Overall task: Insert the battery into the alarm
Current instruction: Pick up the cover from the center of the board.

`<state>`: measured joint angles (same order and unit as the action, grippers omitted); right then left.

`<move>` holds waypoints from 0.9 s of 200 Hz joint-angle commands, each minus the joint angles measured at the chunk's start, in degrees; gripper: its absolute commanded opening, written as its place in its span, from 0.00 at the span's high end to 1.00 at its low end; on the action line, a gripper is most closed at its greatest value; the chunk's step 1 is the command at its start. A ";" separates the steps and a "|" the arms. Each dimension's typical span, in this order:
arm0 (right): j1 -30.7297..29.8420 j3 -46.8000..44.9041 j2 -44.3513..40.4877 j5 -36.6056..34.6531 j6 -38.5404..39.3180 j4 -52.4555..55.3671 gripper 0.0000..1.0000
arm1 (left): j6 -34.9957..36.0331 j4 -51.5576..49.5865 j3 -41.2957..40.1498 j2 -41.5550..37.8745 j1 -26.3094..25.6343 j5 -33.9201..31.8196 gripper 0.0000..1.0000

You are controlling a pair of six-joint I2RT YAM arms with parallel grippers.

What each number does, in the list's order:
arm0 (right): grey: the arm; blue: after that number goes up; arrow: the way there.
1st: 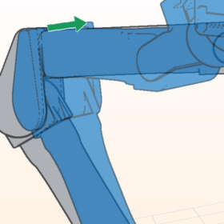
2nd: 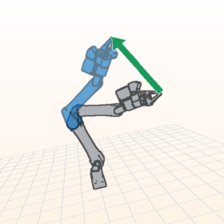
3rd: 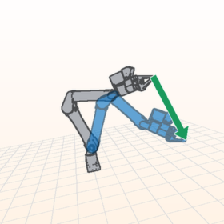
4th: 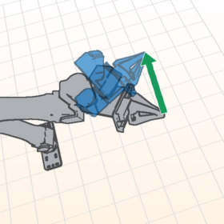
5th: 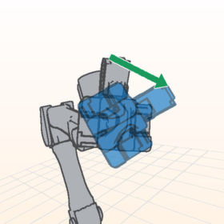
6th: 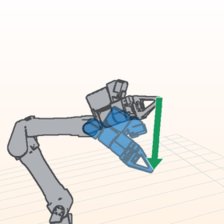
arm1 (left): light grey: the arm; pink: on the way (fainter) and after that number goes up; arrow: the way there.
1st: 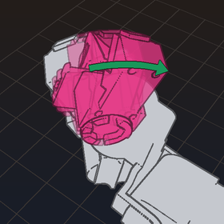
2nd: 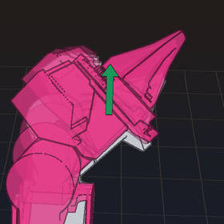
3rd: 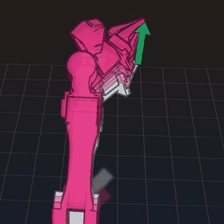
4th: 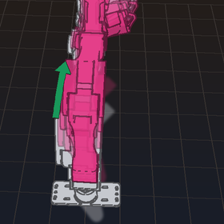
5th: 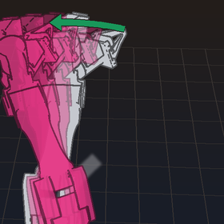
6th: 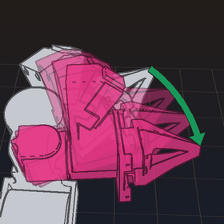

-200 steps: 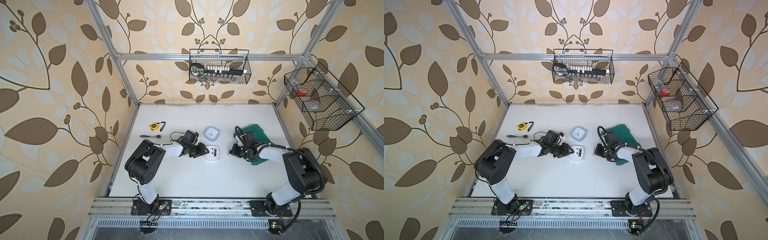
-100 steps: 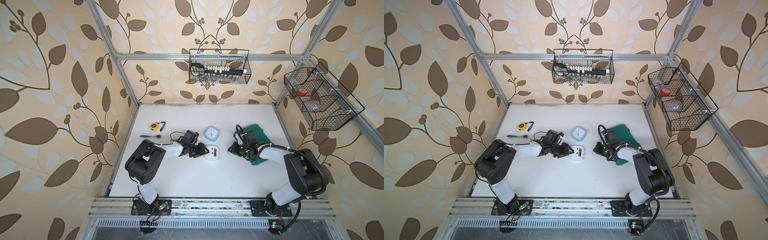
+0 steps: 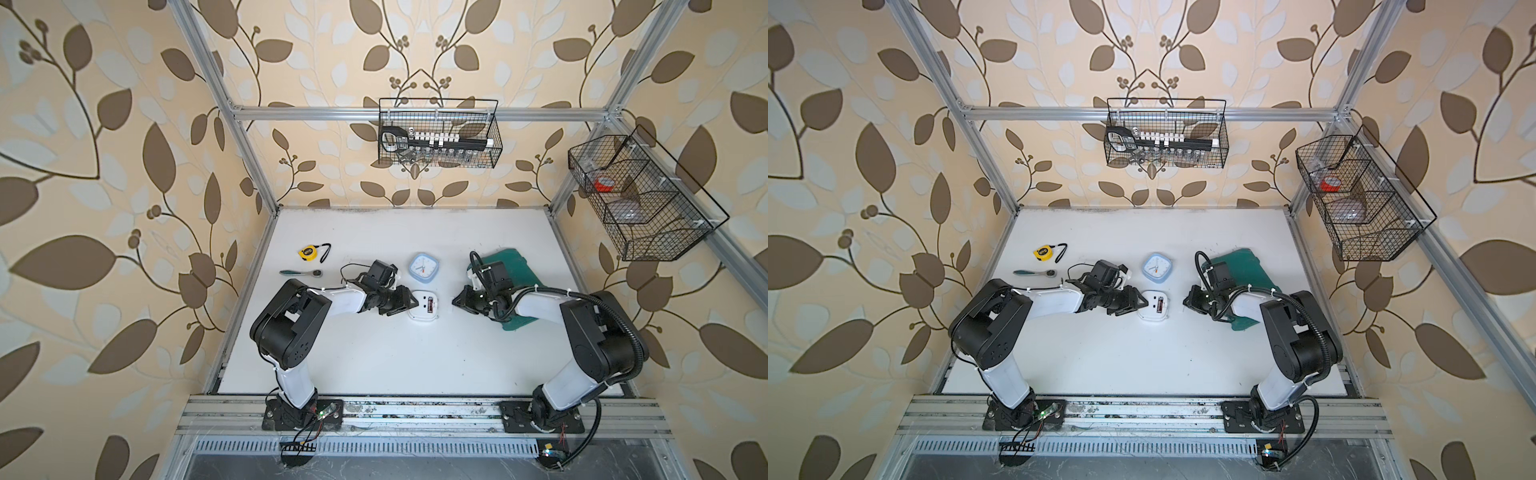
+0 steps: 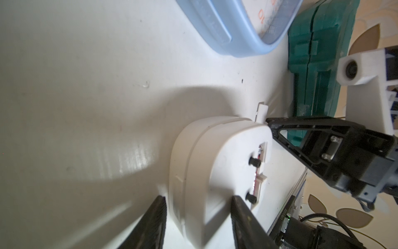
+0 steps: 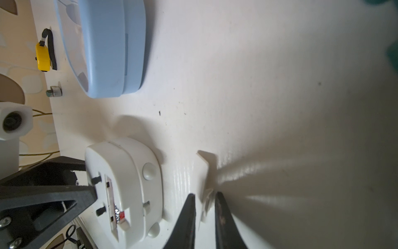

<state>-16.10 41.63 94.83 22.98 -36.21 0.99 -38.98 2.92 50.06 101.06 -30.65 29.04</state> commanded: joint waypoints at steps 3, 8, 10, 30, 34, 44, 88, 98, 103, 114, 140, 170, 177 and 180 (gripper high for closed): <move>-0.01 -0.31 1.05 1.44 -0.69 -0.71 0.84 | 1.45 -5.64 -0.58 2.40 0.38 -3.02 0.50; 0.01 -0.32 1.14 1.53 -0.77 -0.73 0.84 | 1.43 -5.64 -0.58 2.44 0.37 -3.02 0.51; 0.01 -0.32 1.15 1.54 -0.79 -0.73 0.84 | 1.45 -5.64 -0.60 2.40 0.41 -3.02 0.51; 0.01 -0.37 1.29 1.94 -1.13 -1.03 0.87 | 1.39 -5.64 -0.67 2.42 0.48 -3.02 0.51; 0.01 -0.40 1.32 2.02 -1.16 -1.09 0.88 | 1.42 -5.64 -0.62 2.44 0.47 -3.04 0.51; 0.01 -0.32 1.33 2.17 -1.24 -1.15 0.90 | 1.43 -5.65 -0.59 2.44 0.42 -3.11 0.51; 0.01 -0.23 1.67 2.24 -1.41 -1.43 0.94 | 1.48 -5.65 -0.60 2.47 0.42 -3.11 0.51; 0.01 -0.23 1.68 2.48 -1.48 -1.52 0.95 | 1.41 -5.64 -0.62 2.41 0.46 -3.11 0.51; 0.00 -0.23 1.63 2.50 -1.50 -1.53 0.96 | 1.46 -5.64 -0.64 2.39 0.42 -3.11 0.51; 0.01 -0.25 1.52 2.63 -1.55 -1.55 0.97 | 1.46 -5.72 -0.62 2.39 0.42 -3.07 0.51; -0.01 -0.14 0.82 2.52 -1.59 -1.23 0.98 | 1.45 -5.73 -0.58 2.47 0.43 -3.11 0.51; 0.01 -0.23 -1.28 1.89 -1.25 0.04 1.00 | 1.47 -5.74 -0.55 2.46 0.48 -3.11 0.51; 0.01 -0.23 -1.74 1.80 -1.15 0.56 1.00 | 1.38 -5.64 -0.56 2.42 0.42 -3.06 0.51; -0.03 -0.23 -2.02 1.76 -1.15 0.72 1.00 | 1.43 -5.64 -0.51 2.47 0.48 -3.03 0.51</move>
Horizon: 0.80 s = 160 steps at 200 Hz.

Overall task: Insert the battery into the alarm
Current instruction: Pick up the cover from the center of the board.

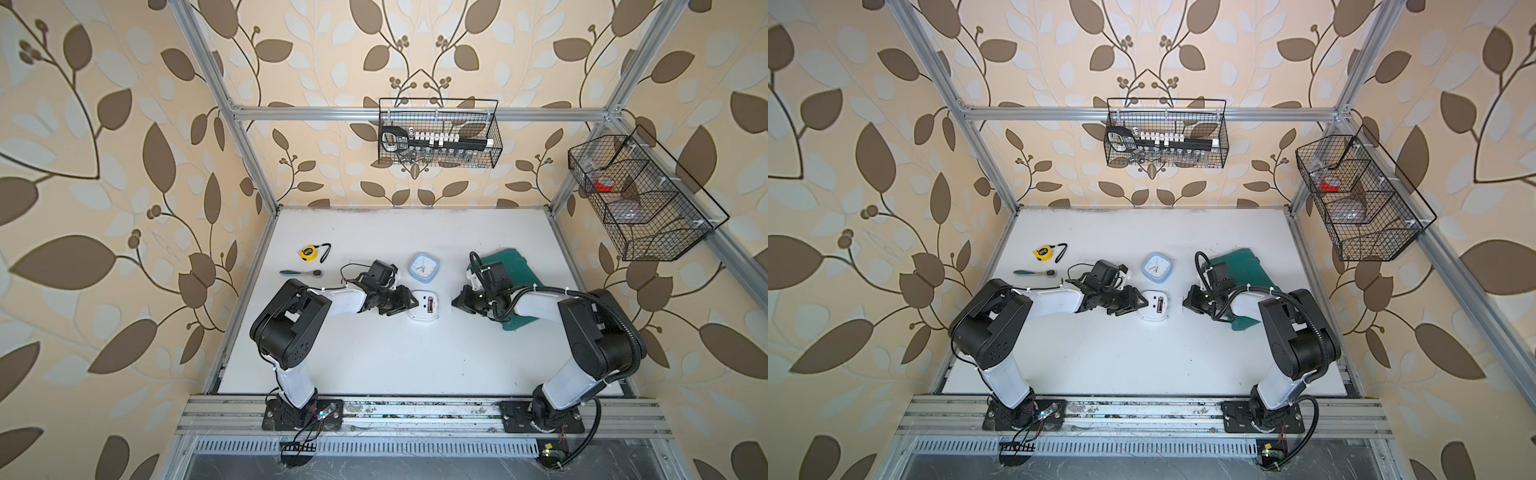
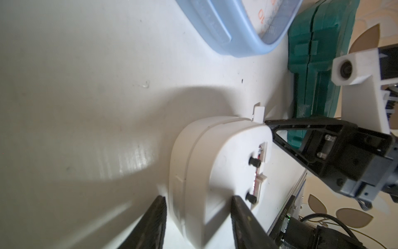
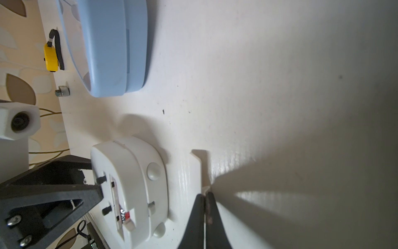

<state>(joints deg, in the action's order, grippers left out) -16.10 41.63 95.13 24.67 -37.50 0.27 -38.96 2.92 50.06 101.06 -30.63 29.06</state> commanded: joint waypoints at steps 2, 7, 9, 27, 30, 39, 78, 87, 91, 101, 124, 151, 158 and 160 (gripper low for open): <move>0.00 -0.21 -2.45 0.04 0.10 1.54 1.00 | 1.38 -5.64 -0.50 2.52 0.46 -3.04 0.51; 0.01 -0.30 -2.85 0.05 0.06 1.70 1.00 | 1.39 -5.64 -0.42 2.48 0.45 -2.94 0.51; 0.01 -0.31 -2.98 0.04 0.01 1.73 1.00 | 1.35 -5.64 -0.48 2.48 0.48 -2.95 0.51; 0.01 -0.32 -4.26 -0.01 -0.28 2.06 1.00 | 1.30 -5.65 -0.48 2.48 0.40 -2.86 0.51; 0.01 -0.32 -4.43 -0.01 -0.34 2.11 1.00 | 1.26 -5.64 -0.51 2.48 0.45 -2.87 0.51; 0.01 -0.38 -5.01 -0.06 -0.70 2.36 1.00 | 1.25 -5.64 -0.50 2.48 0.40 -2.87 0.51; -2.05 -0.10 -8.25 -2.22 -3.94 3.35 1.00 | 1.19 -5.55 -0.40 2.74 0.47 -2.78 0.51; -2.92 0.10 -9.32 -3.68 -5.17 3.88 1.00 | 1.17 -5.47 -0.41 2.87 0.41 -2.70 0.51; -3.44 0.20 -9.68 -4.37 -5.75 4.10 1.00 | 1.17 -5.47 -0.33 2.88 0.45 -2.69 0.51; -4.77 0.30 -10.67 -6.19 -7.43 4.44 1.00 | 1.08 -5.47 -0.30 2.96 0.41 -2.61 0.51; -7.88 0.86 -12.08 -10.47 -11.70 5.81 1.00 | 1.02 -5.38 -0.18 3.27 0.41 -2.52 0.51; -11.07 1.82 -12.19 -12.93 -13.56 6.41 1.00 | 1.08 -5.38 -0.40 3.18 0.40 -2.60 0.51; -11.55 2.30 -11.75 -12.73 -13.61 6.49 1.00 | 1.08 -5.43 -0.41 3.27 0.40 -2.54 0.51; -11.69 2.49 -11.55 -12.67 -13.65 6.58 1.00 | 1.08 -5.46 -0.41 3.34 0.40 -2.52 0.51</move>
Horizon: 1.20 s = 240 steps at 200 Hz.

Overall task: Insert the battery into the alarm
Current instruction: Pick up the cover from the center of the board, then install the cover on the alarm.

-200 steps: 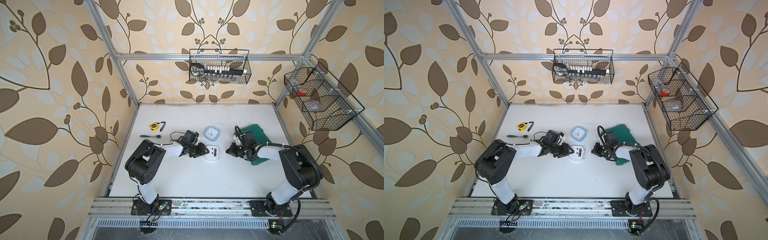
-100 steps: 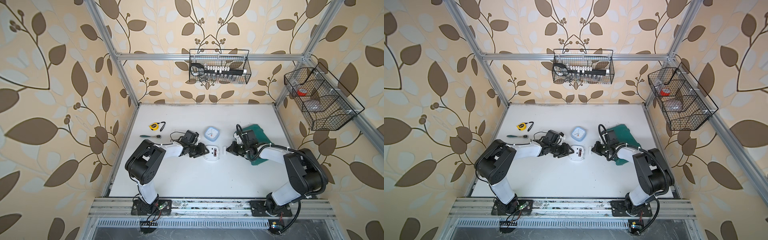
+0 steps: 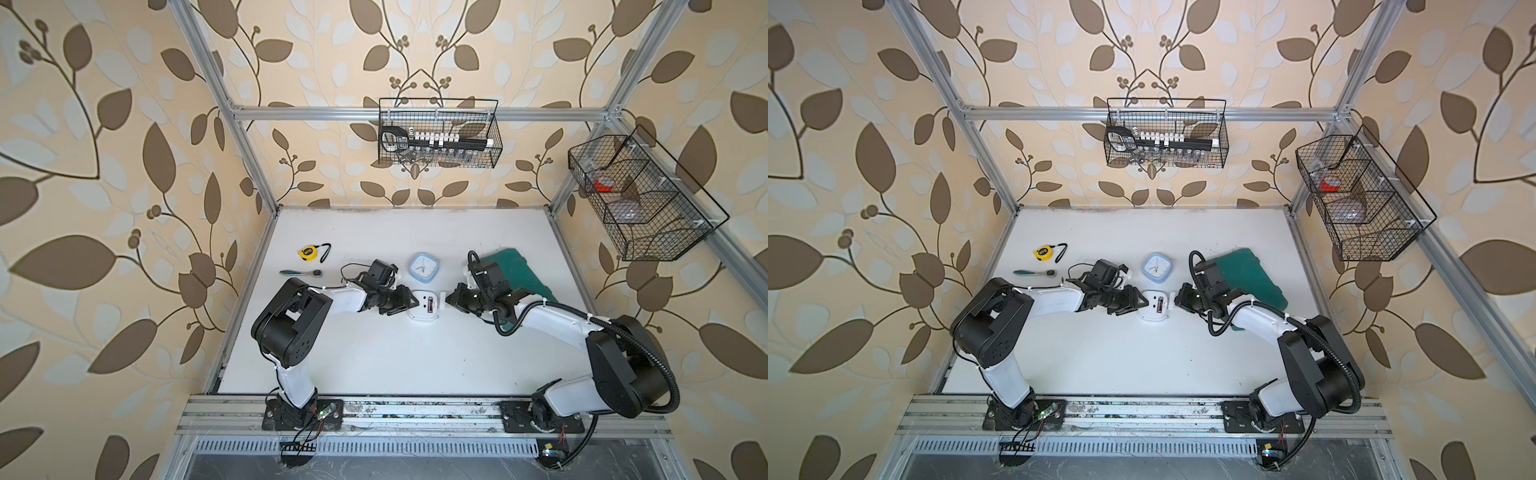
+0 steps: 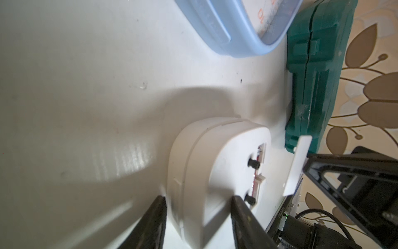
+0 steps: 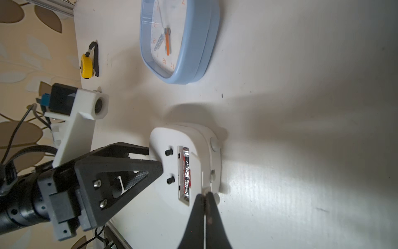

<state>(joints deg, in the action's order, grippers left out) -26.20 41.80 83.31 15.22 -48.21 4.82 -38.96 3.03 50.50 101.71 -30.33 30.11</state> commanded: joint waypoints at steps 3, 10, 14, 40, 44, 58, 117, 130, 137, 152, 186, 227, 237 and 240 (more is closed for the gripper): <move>-1.74 2.58 0.52 -3.14 -2.95 2.22 1.00 | 1.08 -5.55 -0.84 2.55 0.13 -3.57 0.51; -2.10 3.16 1.02 -3.18 -2.96 2.77 1.00 | 1.10 -5.49 -0.84 2.53 0.11 -3.48 0.51; -2.25 3.57 1.37 -3.10 -2.95 3.03 1.00 | 1.09 -5.49 -0.82 2.53 0.09 -3.48 0.51; -2.92 4.71 2.88 -2.53 -2.88 2.82 1.00 | 1.17 -5.66 -0.99 2.12 0.11 -3.56 0.51; -2.98 4.85 3.14 -2.35 -2.86 2.77 1.00 | 1.24 -5.66 -1.02 2.01 0.10 -3.63 0.51; -3.12 5.37 4.08 -1.97 -2.90 2.73 1.00 | 1.39 -5.84 -1.08 1.76 0.09 -3.82 0.51; -3.23 7.09 7.12 -0.11 -2.53 1.69 1.00 | 1.62 -6.10 -1.08 1.58 0.16 -3.91 0.50; -3.18 7.07 7.41 -0.04 -2.90 1.51 1.00 | 1.52 -6.02 -1.11 1.59 0.10 -3.92 0.50; -3.19 7.06 7.56 0.24 -3.03 1.38 1.00 | 1.58 -6.02 -1.13 1.59 0.09 -3.84 0.50; -3.22 7.12 7.90 0.89 -3.03 0.94 1.00 | 1.57 -6.02 -1.15 1.69 0.09 -3.85 0.50; -3.32 7.33 8.88 1.82 -3.03 0.60 1.00 | 1.52 -6.03 -1.15 1.65 0.17 -3.74 0.50; -3.34 7.44 9.55 2.41 -3.03 0.04 1.00 | 1.56 -6.02 -1.17 1.65 0.11 -3.83 0.50; -3.27 7.49 9.84 2.62 -3.03 -0.07 1.00 | 1.57 -6.02 -1.11 1.67 0.10 -3.81 0.50; -3.28 7.47 9.85 2.70 -3.03 -0.07 1.00 | 1.53 -6.02 -1.19 1.65 0.17 -3.83 0.50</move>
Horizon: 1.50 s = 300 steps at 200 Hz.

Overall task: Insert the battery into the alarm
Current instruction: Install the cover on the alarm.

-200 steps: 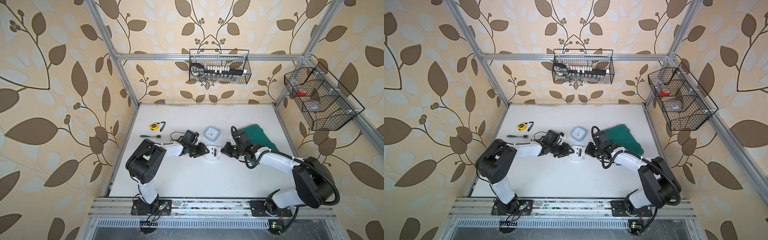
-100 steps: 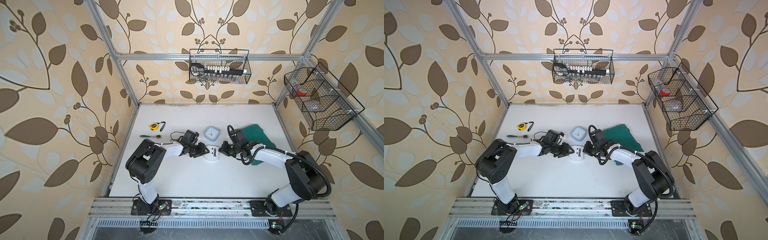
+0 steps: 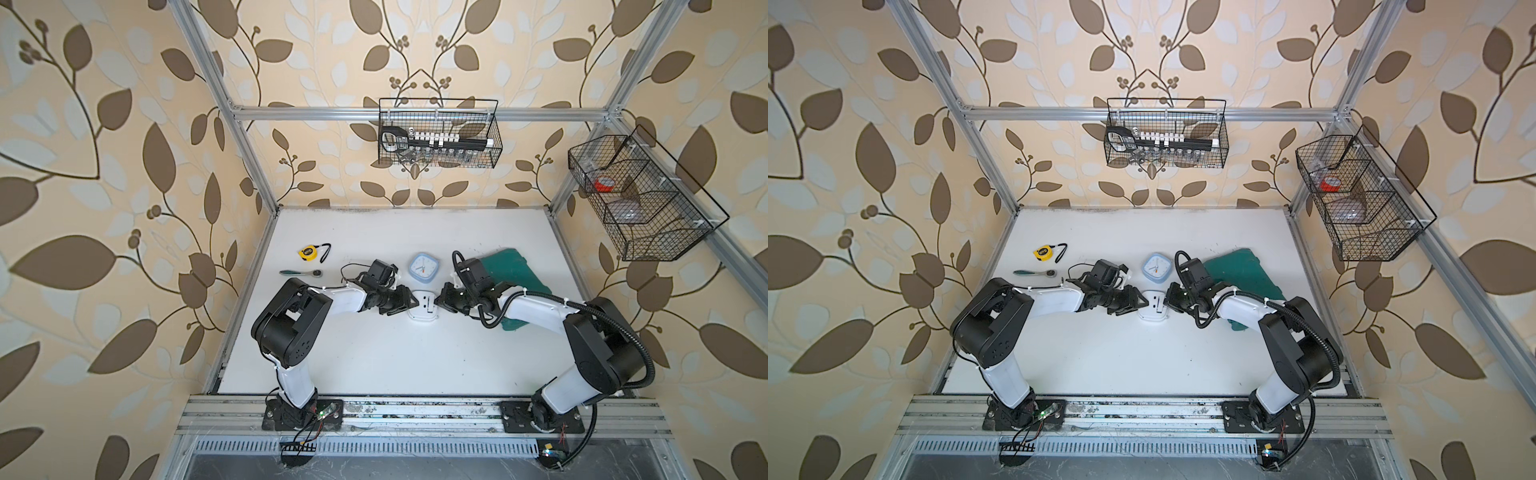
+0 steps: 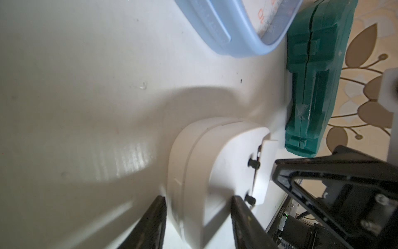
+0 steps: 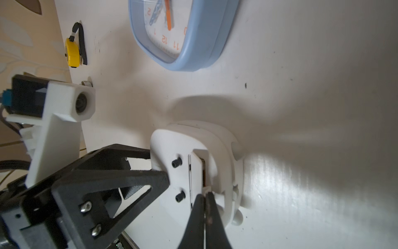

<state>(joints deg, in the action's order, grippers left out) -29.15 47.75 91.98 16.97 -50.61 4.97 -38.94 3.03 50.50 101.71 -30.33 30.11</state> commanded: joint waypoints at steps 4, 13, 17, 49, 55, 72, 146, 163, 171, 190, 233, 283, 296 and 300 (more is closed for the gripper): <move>-0.30 1.56 1.22 1.03 -0.63 -0.23 1.00 | 1.50 -6.02 -1.19 1.65 0.11 -3.83 0.50; -0.37 1.55 1.34 1.20 -0.63 -0.39 1.00 | 1.60 -6.10 -1.06 1.65 0.14 -3.83 0.50; -0.36 1.56 1.36 1.22 -0.63 -0.48 1.00 | 1.59 -6.10 -1.09 1.69 0.17 -3.87 0.50; -0.34 1.69 1.38 1.63 -0.63 -0.14 1.00 | 1.58 -6.10 -1.04 1.65 0.10 -3.83 0.50; -0.34 1.73 1.37 1.66 -0.62 -0.08 1.00 | 1.61 -6.15 -1.07 1.65 0.14 -3.83 0.50; -0.38 2.08 1.44 2.40 -0.63 0.16 1.00 | 1.58 -6.10 -1.03 1.68 0.10 -3.74 0.50; -0.23 2.78 0.30 1.59 -0.38 2.10 1.00 | 1.60 -6.10 -1.06 1.68 0.14 -3.67 0.50; -0.10 3.01 0.30 2.05 -0.50 2.52 1.00 | 1.58 -6.10 -1.04 1.65 0.13 -3.66 0.50; -0.01 3.17 0.58 2.35 -0.59 2.76 1.00 | 1.61 -6.10 -1.04 1.65 0.22 -3.65 0.50; 0.20 3.66 1.24 2.98 -0.63 3.50 1.00 | 1.50 -6.02 -1.04 1.69 0.10 -3.57 0.50; 0.36 4.10 2.41 3.07 0.32 3.64 0.99 | 1.52 -6.02 -1.04 1.65 0.13 -3.49 0.50; 0.78 4.13 3.22 2.72 0.87 3.79 0.95 | 1.50 -6.02 -0.96 1.69 0.12 -3.43 0.50; 0.89 4.08 3.38 2.80 1.00 3.74 0.93 | 1.56 -6.02 -0.96 1.79 0.18 -3.48 0.50; 0.93 4.10 3.46 2.88 0.99 3.69 0.93 | 1.57 -6.02 -0.97 1.74 0.19 -3.48 0.50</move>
<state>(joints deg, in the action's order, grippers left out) -28.21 50.50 93.84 19.11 -50.15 7.99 -38.92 3.03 50.50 101.71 -30.33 30.13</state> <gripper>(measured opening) 0.056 0.497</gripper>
